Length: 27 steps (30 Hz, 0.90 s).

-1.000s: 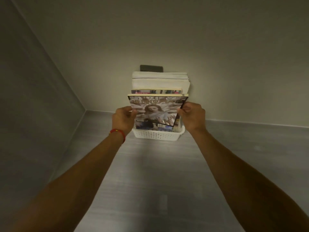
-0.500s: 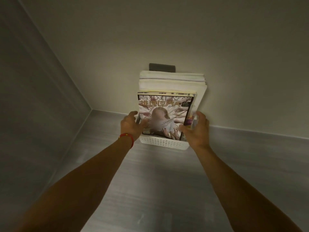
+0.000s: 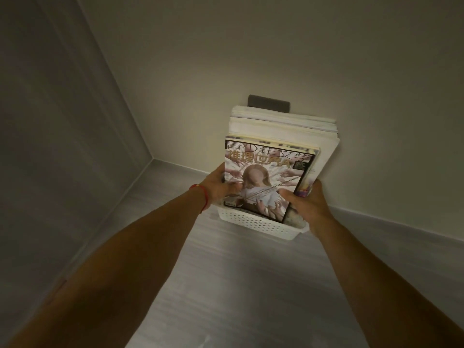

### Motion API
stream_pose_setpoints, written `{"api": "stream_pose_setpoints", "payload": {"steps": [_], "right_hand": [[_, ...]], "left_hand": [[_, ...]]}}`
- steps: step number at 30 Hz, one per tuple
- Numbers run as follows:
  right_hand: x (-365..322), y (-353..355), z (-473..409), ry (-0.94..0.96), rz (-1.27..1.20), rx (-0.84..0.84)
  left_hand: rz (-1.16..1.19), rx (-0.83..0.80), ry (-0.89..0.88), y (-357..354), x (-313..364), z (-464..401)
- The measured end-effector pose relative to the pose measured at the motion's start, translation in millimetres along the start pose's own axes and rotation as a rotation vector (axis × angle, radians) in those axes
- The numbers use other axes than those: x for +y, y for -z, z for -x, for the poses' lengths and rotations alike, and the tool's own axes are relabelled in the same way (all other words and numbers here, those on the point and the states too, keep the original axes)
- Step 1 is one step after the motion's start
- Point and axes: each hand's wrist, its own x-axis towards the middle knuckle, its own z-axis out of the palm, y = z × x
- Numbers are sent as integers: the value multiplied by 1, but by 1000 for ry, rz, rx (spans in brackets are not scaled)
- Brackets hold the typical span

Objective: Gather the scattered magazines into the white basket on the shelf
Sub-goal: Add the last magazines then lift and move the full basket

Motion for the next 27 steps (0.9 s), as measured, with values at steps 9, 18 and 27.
{"api": "stream_pose_setpoints", "payload": {"steps": [9,18,27], "right_hand": [[13,1,16,25,18,-29],[19,-32,106,86,94,-160],[12,-122,180,99,174,-517]], "left_hand": [[119,135,-70,-10,-18,38],[171,264,-48,19,-56,153],[161,501,83,91,-109,292]]}}
